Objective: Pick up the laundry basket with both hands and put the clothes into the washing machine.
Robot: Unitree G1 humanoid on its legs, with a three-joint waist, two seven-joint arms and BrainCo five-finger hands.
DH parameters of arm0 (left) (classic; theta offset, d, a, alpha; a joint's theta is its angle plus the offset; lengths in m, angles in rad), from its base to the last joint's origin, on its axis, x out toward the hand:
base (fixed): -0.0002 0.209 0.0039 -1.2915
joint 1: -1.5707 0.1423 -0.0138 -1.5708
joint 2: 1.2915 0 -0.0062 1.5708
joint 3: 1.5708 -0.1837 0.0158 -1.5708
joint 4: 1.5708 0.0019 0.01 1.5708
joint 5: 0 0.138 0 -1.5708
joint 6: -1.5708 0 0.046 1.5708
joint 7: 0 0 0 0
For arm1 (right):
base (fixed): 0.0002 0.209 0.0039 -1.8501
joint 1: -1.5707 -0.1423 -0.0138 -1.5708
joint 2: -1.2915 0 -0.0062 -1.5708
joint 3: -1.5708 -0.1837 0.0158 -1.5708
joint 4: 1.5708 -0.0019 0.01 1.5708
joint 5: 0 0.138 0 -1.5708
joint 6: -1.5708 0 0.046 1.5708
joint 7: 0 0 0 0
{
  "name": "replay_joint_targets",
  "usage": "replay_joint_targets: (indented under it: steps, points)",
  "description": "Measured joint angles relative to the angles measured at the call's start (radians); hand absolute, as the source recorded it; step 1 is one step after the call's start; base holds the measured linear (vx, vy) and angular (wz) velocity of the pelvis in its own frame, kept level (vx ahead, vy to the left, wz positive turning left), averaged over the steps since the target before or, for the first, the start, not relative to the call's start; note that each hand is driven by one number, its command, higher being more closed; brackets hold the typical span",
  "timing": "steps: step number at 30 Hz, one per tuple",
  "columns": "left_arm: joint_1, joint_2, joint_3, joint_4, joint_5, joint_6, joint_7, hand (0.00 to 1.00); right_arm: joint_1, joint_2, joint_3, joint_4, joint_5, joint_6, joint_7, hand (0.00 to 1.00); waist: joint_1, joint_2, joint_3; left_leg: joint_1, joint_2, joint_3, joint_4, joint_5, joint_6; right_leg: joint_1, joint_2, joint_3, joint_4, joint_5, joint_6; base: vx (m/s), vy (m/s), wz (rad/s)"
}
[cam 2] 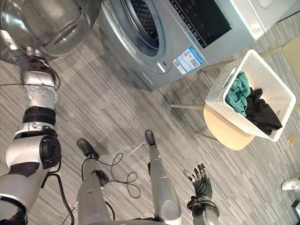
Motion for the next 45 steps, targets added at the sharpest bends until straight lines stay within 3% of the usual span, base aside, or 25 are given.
replay_joint_targets:
  steps: [3, 6, 10, 15, 21, 23, 26, 31, 34, 41, 42, 43, 44, 45]
  points:
    - [0.005, 0.021, 0.045, -0.015, 0.0, -0.017, 0.001, 0.0, 0.0, -0.001, 0.0, 0.017, 0.0, 0.001, 0.001, 0.0, 0.013, 0.003, 0.002, -0.003, -0.003, 0.018, 0.002, 0.013, 0.013, 0.005, -0.005, -0.012, 0.001, -0.001, -0.001, -0.03, -0.016, 0.18]
    - [0.057, 0.002, 0.045, -0.013, 0.023, 0.001, 0.0, 0.0, -0.001, -0.002, 0.0, 0.032, -0.002, 0.002, 0.005, 0.0, 0.022, 0.006, 0.007, 0.022, -0.023, 0.007, 0.007, 0.038, 0.04, 0.038, -0.024, -0.028, 0.019, -0.028, -0.002, 0.02, -0.037, 0.28]
    - [0.199, -0.065, -0.06, -0.018, 0.17, 0.06, -0.049, 0.0, -0.057, -0.016, -0.007, 0.115, -0.012, 0.013, 0.003, 0.0, 0.028, 0.007, 0.008, 0.093, -0.059, -0.016, 0.007, 0.028, 0.053, 0.11, -0.055, -0.06, 0.08, -0.094, 0.0, 0.04, -0.046, 0.37]
    - [0.457, -0.16, -0.161, -0.105, 0.397, 0.088, -0.129, 0.0, -0.176, -0.039, -0.046, 0.229, -0.015, 0.024, 0.001, 0.0, 0.051, 0.02, 0.003, 0.172, -0.097, -0.027, 0.007, 0.013, 0.072, 0.187, -0.086, -0.066, 0.103, -0.131, 0.01, 0.04, -0.026, 0.17]
    - [0.867, -0.281, -0.187, -0.086, 0.527, 0.09, -0.201, 0.0, -0.254, -0.061, -0.175, 0.468, -0.06, 0.048, 0.005, 0.0, 0.08, 0.11, -0.087, 0.251, -0.138, -0.075, 0.007, 0.004, 0.075, 0.287, -0.129, -0.106, 0.122, -0.182, 0.016, 0.09, -0.011, 0.25]
    - [0.976, -0.302, -0.161, 0.026, 0.625, 0.096, -0.221, 0.0, -0.303, -0.095, -0.249, 0.62, -0.086, 0.061, 0.007, 0.0, 0.083, 0.152, -0.132, 0.285, -0.152, -0.125, 0.007, 0.003, 0.074, 0.347, -0.143, -0.138, 0.115, -0.198, 0.017, 0.09, -0.03, 0.4]
    - [1.046, -0.334, -0.105, 0.143, 0.753, 0.114, -0.223, 0.0, -0.371, -0.128, -0.368, 0.77, -0.09, 0.07, 0.006, 0.0, 0.084, 0.189, -0.173, 0.319, -0.157, -0.192, 0.006, -0.023, 0.063, 0.409, -0.147, -0.17, 0.084, -0.198, 0.018, 0.01, -0.008, 0.3]
    - [1.143, -0.402, -0.097, 0.261, 0.911, 0.153, -0.252, 0.0, -0.412, -0.133, -0.462, 0.93, -0.143, 0.094, 0.007, 0.0, 0.085, 0.182, -0.26, 0.373, -0.169, -0.217, 0.0, -0.056, 0.049, 0.494, -0.159, -0.188, 0.04, -0.196, 0.016, -0.02, 0.01, 0.13]
    - [1.178, -0.434, -0.023, 0.301, 0.927, 0.169, -0.268, 0.0, -0.418, -0.118, -0.476, 0.971, -0.172, 0.114, 0.006, 0.0, 0.084, 0.181, -0.312, 0.389, -0.168, -0.219, 0.0, -0.066, 0.044, 0.512, -0.157, -0.185, 0.03, -0.198, 0.014, -0.01, -0.002, -0.03]
    - [1.23, -0.441, 0.04, 0.326, 0.934, 0.201, -0.288, 0.0, -0.415, -0.065, -0.413, 1.042, -0.21, 0.119, 0.041, 0.0, 0.082, 0.18, -0.352, 0.455, -0.149, -0.241, 0.012, -0.103, 0.007, 0.562, -0.13, -0.172, 0.051, -0.22, -0.007, 0.01, -0.032, -0.07]
    - [1.23, -0.44, 0.047, 0.326, 0.933, 0.202, -0.288, 0.0, -0.415, -0.055, -0.399, 1.047, -0.219, 0.119, 0.046, 0.0, 0.082, 0.177, -0.351, 0.441, -0.141, -0.26, 0.041, -0.122, 0.005, 0.561, -0.119, -0.172, 0.056, -0.225, -0.014, 0.01, -0.083, -0.08]
    - [1.224, -0.438, 0.048, 0.319, 0.927, 0.204, -0.288, 0.0, -0.415, -0.04, -0.364, 1.052, -0.238, 0.122, 0.049, 0.0, 0.088, 0.172, -0.347, 0.403, -0.115, -0.282, 0.138, -0.181, 0.007, 0.561, -0.095, -0.159, 0.059, -0.229, -0.028, 0.01, -0.121, -0.33]
    - [1.224, -0.439, 0.048, 0.316, 0.917, 0.205, -0.287, 0.0, -0.415, -0.039, -0.343, 1.059, -0.252, 0.126, 0.049, 0.0, 0.114, 0.173, -0.346, 0.373, -0.099, -0.332, 0.246, -0.232, 0.036, 0.569, -0.071, -0.138, 0.061, -0.228, -0.041, 0.01, -0.069, -0.39]
    - [1.224, -0.441, 0.048, 0.316, 0.91, 0.205, -0.287, 0.0, -0.415, -0.038, -0.343, 1.059, -0.256, 0.127, 0.049, 0.0, 0.12, 0.173, -0.345, 0.371, -0.099, -0.344, 0.267, -0.236, 0.045, 0.572, -0.069, -0.134, 0.061, -0.226, -0.044, 0.04, -0.047, -0.44]
